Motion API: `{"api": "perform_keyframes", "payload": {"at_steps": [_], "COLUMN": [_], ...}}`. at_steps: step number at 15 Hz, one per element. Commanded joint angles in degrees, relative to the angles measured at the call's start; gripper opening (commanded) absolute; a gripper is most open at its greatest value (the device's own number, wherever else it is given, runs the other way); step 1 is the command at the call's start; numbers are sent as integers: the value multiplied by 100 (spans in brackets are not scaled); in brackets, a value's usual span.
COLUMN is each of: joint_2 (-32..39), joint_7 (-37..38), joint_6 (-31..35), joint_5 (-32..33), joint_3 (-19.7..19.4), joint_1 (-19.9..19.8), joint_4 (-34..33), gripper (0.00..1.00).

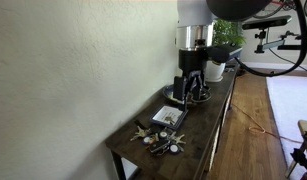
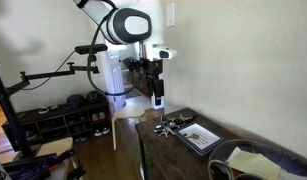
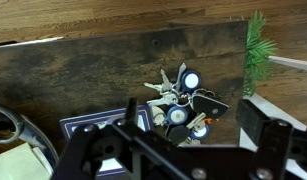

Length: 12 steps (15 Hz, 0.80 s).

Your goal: Put two sets of keys on top of the blue and white object.

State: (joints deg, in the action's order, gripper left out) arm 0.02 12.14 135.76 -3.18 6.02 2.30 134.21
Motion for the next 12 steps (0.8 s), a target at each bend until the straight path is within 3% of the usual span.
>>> {"api": "perform_keyframes", "payload": {"at_steps": [1, 12], "joint_2": [296, 1626], "joint_7": [-127, -789], "joint_6": [221, 775], "joint_5": [96, 224], "joint_3": [-68, -152], "joint_1": [75, 61], "joint_4": [-77, -764], "gripper": [100, 100]}}
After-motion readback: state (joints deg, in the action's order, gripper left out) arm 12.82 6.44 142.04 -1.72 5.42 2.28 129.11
